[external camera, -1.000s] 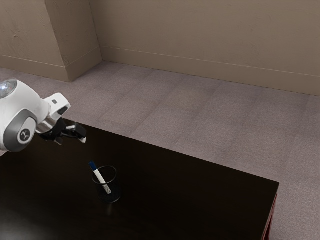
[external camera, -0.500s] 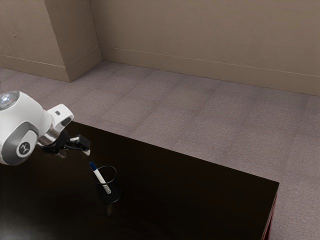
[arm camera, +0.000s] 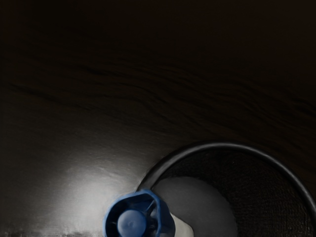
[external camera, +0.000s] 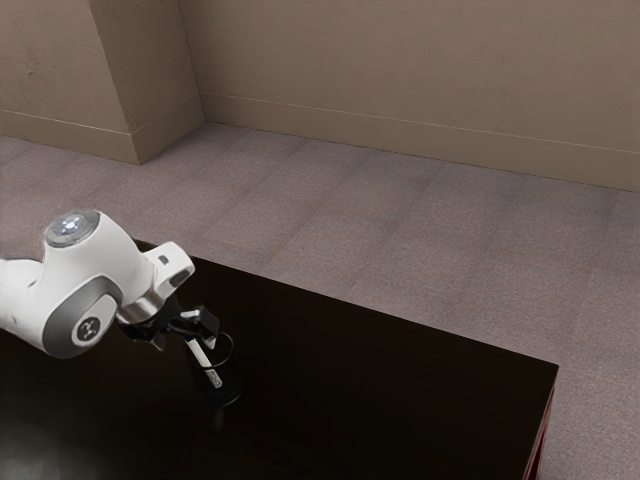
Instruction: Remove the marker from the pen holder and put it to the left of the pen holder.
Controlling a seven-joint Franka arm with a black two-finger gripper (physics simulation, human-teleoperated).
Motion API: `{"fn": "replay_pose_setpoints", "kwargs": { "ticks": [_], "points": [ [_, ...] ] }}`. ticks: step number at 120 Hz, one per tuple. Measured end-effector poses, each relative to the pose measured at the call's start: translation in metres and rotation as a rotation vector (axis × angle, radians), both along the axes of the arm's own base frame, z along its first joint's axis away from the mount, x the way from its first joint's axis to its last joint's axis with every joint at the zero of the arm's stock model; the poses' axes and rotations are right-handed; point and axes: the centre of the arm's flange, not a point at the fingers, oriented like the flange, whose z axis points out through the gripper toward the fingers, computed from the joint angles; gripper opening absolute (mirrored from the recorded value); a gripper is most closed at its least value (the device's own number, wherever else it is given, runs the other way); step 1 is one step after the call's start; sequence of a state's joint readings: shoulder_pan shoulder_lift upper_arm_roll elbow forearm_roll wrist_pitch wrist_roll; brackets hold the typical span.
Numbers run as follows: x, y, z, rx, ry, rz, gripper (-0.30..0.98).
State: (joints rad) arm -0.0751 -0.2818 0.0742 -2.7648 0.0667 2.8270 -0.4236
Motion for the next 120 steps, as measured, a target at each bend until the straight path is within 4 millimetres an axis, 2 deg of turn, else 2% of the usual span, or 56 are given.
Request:
{"fn": "replay_pose_setpoints", "kwargs": {
  "ticks": [12,29,60,84,120],
  "points": [
    [0.007,0.001,-0.004,-0.005,-0.002,0.023,0.69],
    [0.022,0.005,0.008,-0.009,-0.039,0.048,0.68],
    [0.015,0.007,-0.003,-0.020,-0.019,0.081,0.66],
    [0.016,0.007,0.002,-0.028,-0.034,0.098,0.52],
    [0.015,0.003,0.003,-0.037,-0.038,0.107,0.21]
  ]
}}
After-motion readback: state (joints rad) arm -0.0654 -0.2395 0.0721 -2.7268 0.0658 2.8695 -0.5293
